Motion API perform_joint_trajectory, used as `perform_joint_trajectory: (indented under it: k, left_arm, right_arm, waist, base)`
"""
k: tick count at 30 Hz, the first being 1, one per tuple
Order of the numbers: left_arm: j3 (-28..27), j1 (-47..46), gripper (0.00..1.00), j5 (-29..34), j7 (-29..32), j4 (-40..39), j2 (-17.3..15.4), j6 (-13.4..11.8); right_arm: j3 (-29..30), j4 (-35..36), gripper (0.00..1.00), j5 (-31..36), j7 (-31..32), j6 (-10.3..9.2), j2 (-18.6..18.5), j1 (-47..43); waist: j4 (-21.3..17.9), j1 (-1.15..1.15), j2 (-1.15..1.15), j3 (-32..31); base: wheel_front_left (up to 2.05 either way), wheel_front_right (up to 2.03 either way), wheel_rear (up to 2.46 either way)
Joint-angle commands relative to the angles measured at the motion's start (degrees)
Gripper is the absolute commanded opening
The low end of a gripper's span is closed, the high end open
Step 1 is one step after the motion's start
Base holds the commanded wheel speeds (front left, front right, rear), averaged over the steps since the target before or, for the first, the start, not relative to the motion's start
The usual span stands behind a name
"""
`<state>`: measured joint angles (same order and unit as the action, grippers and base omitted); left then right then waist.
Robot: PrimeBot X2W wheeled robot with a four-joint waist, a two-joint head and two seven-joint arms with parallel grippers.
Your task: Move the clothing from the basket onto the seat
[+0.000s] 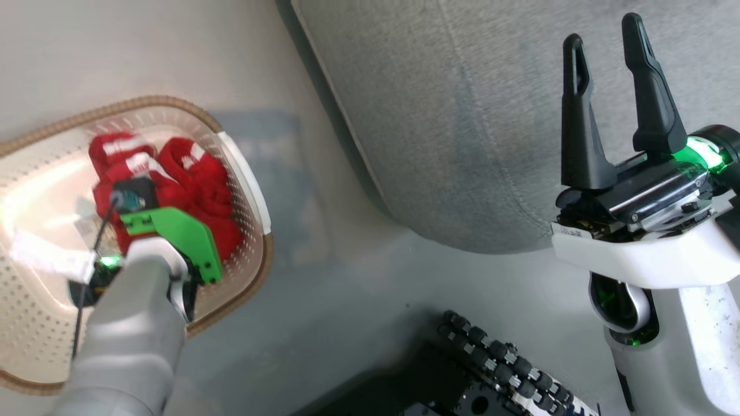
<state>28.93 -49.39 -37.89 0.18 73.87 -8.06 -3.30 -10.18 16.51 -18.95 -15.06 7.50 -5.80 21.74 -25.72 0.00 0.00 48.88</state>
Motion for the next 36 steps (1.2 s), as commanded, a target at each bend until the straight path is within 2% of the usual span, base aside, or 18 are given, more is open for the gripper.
perform_joint_trajectory:
  k: [1, 9, 15, 23, 30, 36]
  left_arm:
    - [-1.0, 1.7, 0.0, -1.1, -1.9, -0.1, 0.5, 0.6]
    - [-1.8, 7.0, 0.0, -2.7, -12.0, -1.4, 1.8, 6.3]
    - [-2.6, 9.1, 0.0, -2.8, -15.3, -6.4, 2.1, 8.2]
    - [-10.4, 17.2, 0.0, 1.0, -15.4, -28.0, 1.5, 7.5]
    - [-17.5, 26.2, 0.0, 1.3, -15.4, -48.3, 3.9, 9.5]
    - [-18.5, 31.3, 0.0, -0.7, -15.3, -63.2, 4.9, 10.7]
  right_arm:
    - [0.0, -0.3, 1.0, 0.6, -0.2, -0.01, -0.5, -1.1]
    - [2.4, -1.6, 1.0, 1.8, -0.2, -0.01, -2.2, -6.5]
    - [2.1, -2.4, 1.0, 2.9, -0.2, -0.01, -2.9, -8.9]
    - [1.6, -3.3, 1.0, 4.0, -0.2, -0.01, -3.1, -11.9]
    - [1.7, -3.7, 1.0, 4.6, -0.2, -0.01, -3.0, -14.5]
    - [1.1, -4.1, 1.0, 5.0, -0.2, -0.01, -3.2, -16.0]
  waist:
    - [2.0, 0.0, 0.0, -8.2]
    - [7.7, 0.0, 0.0, -20.7]
    - [11.2, 0.0, 0.0, -27.1]
    - [14.1, 0.0, 0.0, -33.4]
    - [15.5, 0.0, 0.0, -36.9]
    - [16.5, 0.0, 0.0, -38.6]
  base:
    - [0.0, 0.0, 0.0]
    - [0.0, 0.0, 0.0]
    - [0.0, 0.0, 0.0]
    - [0.0, 0.0, 0.0]
    - [0.0, 0.0, 0.0]
    - [0.0, 0.0, 0.0]
